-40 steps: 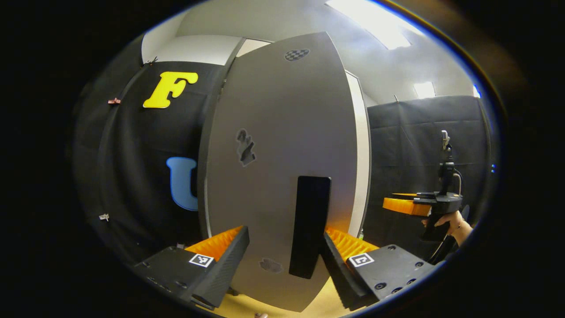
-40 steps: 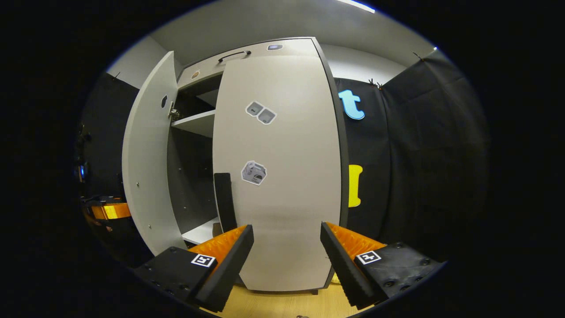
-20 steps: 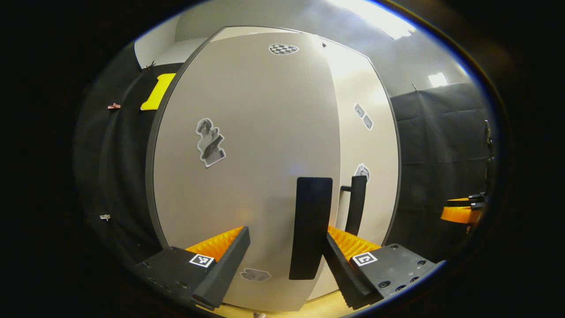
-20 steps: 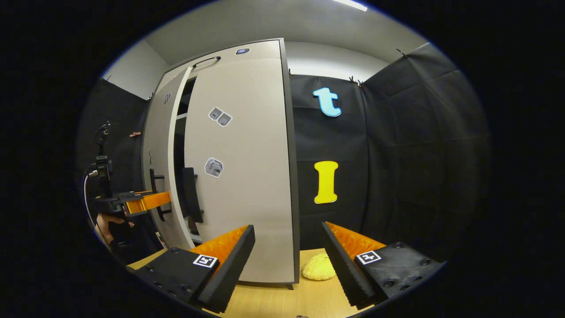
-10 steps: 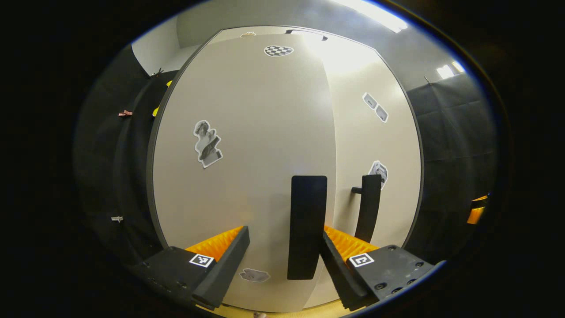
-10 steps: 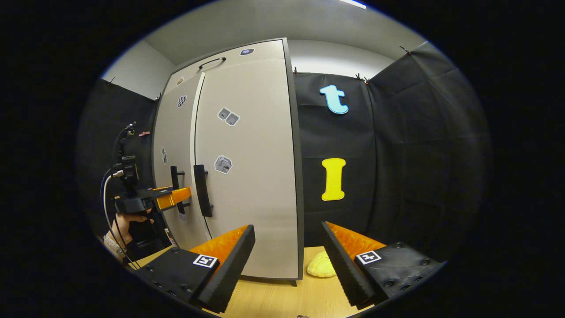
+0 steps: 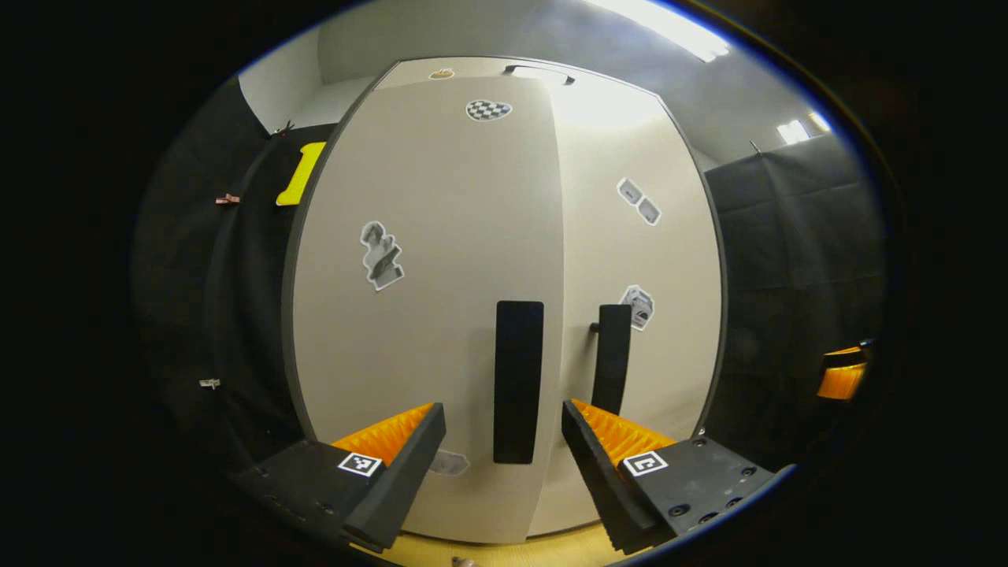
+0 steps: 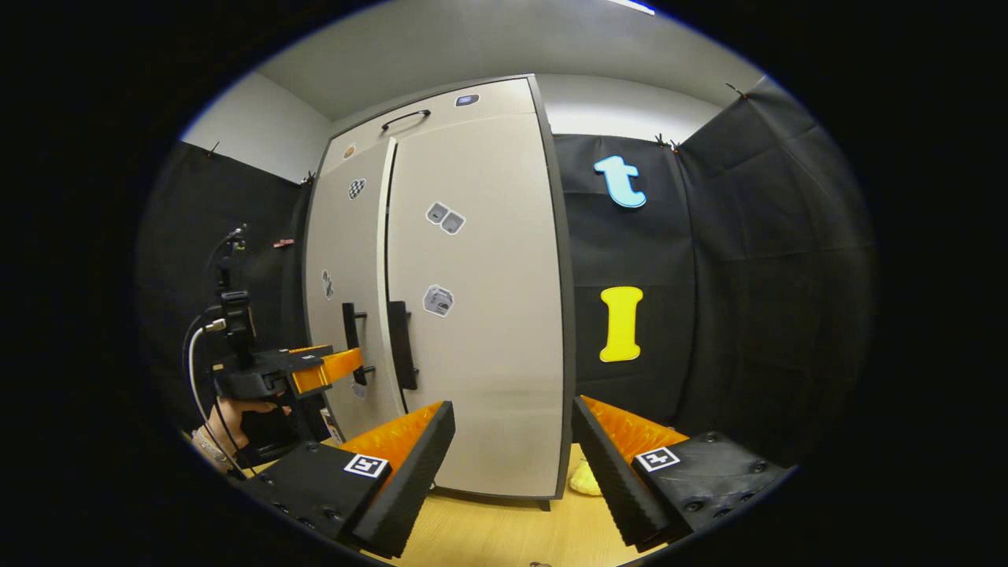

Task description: Grab one shoe with the right hand and put it into the shoe cabinet, grab the other shoe with the left hand and put it into the shoe cabinet; then close the right door with the right hand and the left door with the left hand.

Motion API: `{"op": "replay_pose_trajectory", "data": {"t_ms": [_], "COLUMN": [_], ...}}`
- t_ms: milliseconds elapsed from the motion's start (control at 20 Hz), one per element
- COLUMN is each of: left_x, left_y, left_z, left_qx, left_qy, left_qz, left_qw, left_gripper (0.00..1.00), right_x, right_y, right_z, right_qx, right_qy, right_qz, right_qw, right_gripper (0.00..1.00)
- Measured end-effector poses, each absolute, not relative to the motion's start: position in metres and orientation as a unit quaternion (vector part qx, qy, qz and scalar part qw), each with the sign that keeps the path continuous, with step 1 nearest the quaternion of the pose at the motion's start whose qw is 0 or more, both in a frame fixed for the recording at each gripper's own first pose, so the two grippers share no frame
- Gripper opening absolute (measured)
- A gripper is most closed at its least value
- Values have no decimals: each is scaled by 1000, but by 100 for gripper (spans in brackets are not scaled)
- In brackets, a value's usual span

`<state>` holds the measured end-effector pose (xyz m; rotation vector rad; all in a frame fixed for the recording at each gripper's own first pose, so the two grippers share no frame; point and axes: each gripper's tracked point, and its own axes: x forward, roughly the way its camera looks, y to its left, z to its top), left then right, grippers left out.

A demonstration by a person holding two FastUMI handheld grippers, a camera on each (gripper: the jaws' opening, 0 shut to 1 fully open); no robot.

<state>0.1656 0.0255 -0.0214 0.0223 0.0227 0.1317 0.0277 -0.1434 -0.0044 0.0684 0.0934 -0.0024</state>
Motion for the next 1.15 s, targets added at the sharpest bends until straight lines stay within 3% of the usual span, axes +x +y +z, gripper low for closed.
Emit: {"op": "replay_pose_trajectory", "data": {"t_ms": [500, 1150], "left_x": [45, 25], "left_y": [50, 54], "left_z": [3, 1], "left_qx": [-3, -10], "left_qy": [6, 12], "left_qz": [78, 60], "left_qw": [997, 998], "left_gripper": [94, 95], "right_x": [43, 33], "right_y": [-60, -22], "right_z": [-11, 9], "right_qx": [27, 27], "right_qy": [50, 11], "right_qz": [73, 81], "right_qw": [996, 996], "right_gripper": [98, 98]}}
